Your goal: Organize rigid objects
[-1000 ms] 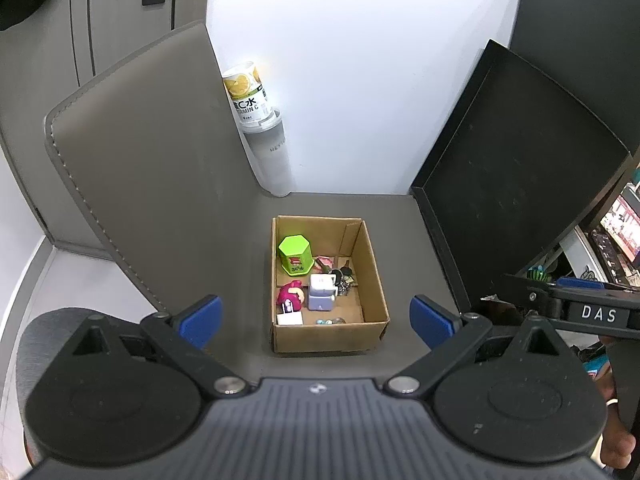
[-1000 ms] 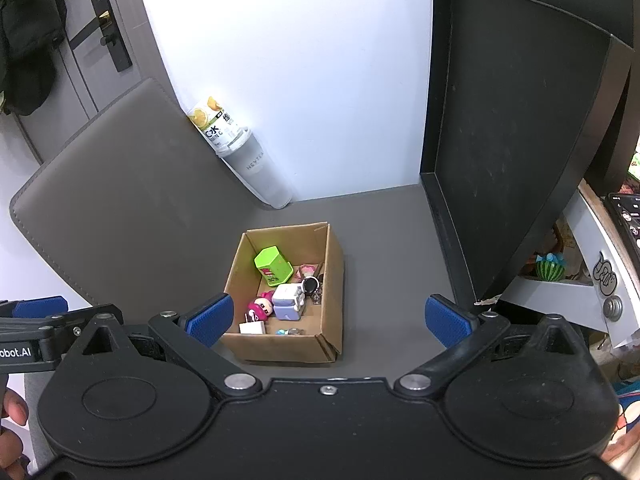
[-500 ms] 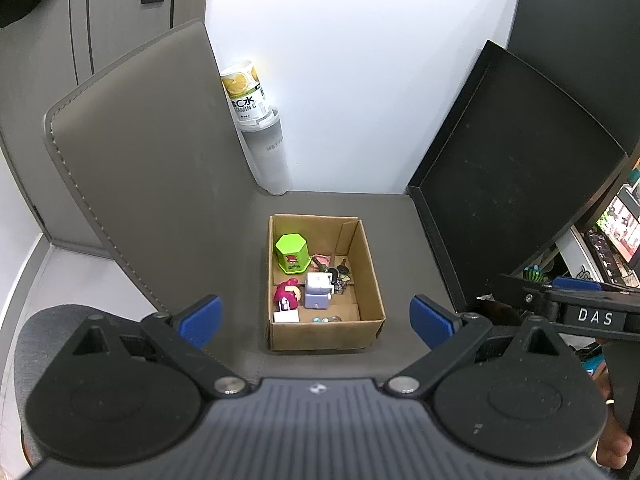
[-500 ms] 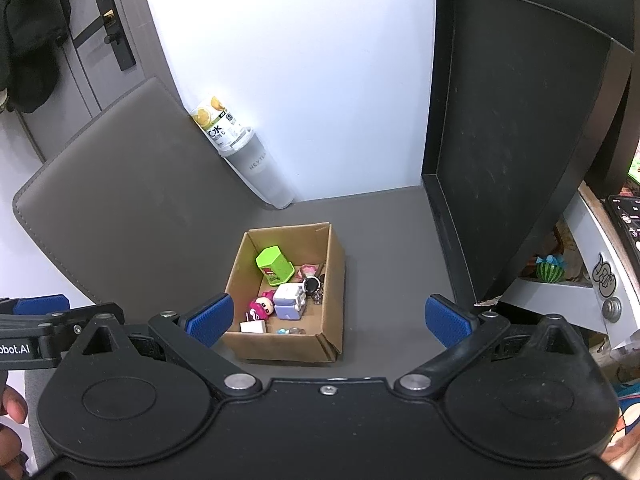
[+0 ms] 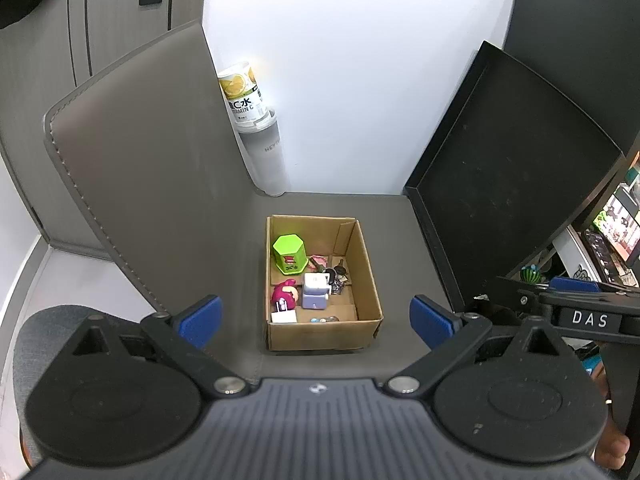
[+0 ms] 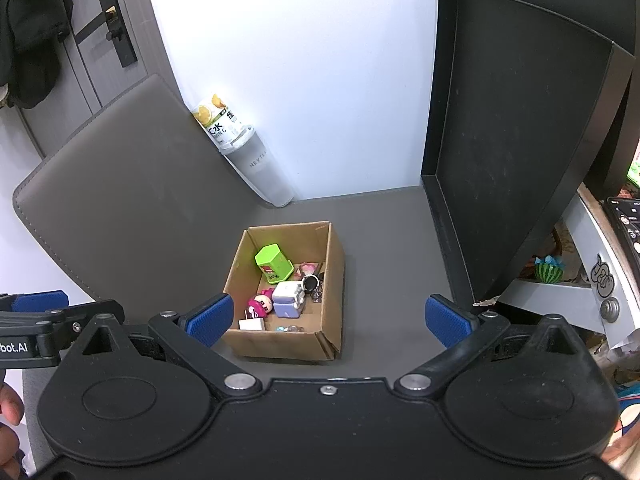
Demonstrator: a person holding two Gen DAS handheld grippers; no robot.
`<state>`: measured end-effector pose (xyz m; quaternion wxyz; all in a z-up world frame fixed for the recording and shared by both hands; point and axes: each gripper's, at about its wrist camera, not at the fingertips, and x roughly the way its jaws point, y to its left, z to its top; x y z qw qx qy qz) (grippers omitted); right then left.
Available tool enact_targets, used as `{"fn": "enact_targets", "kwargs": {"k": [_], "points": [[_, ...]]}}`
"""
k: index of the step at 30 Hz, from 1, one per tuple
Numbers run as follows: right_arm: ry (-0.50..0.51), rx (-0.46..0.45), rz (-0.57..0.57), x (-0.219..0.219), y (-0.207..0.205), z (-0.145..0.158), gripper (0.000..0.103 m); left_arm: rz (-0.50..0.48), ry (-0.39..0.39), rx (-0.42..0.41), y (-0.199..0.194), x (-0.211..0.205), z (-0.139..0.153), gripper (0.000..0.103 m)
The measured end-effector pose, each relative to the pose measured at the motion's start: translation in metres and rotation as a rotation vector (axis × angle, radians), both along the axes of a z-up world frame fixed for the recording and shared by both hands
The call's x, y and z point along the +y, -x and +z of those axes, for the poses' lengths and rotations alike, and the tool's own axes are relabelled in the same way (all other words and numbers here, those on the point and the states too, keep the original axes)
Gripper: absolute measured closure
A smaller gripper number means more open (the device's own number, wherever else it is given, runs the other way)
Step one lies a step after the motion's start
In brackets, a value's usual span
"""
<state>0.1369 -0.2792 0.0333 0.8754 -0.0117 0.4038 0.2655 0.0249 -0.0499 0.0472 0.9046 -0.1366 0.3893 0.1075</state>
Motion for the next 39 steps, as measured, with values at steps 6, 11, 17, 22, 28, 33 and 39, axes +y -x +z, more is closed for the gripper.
{"fn": "enact_targets", "kwargs": {"k": [6,11,17,22,28,33,39], "points": [[0.001,-0.001,0.002,0.0001,0.0003,-0.0001,0.0,0.001,-0.001,0.001,0.0004,0.0003,-0.0001,0.004],[0.002,-0.002,0.006,0.0004,0.0008,0.0,0.0,0.0,-0.002,-0.003,0.0012,-0.0001,0.0001,0.004],[0.003,-0.003,0.003,0.0008,0.0013,-0.0009,0.0,0.006,0.002,-0.004,0.0014,0.0009,-0.0003,0.004],[0.006,0.0,0.001,0.0,0.0006,-0.0006,0.0,0.002,0.002,-0.003,0.0015,0.0006,0.0002,0.004],[0.002,-0.004,0.005,-0.0003,0.0014,0.0004,0.0,0.005,0.001,0.0,0.0014,0.0007,0.0005,0.004],[0.003,-0.006,-0.001,-0.001,0.0014,0.0017,0.0,0.002,0.001,0.0,0.001,0.0008,0.0003,0.004],[0.01,-0.008,0.001,0.0007,0.0024,0.0019,0.0,0.003,0.001,0.001,0.0009,0.0004,0.0001,0.004]]}}
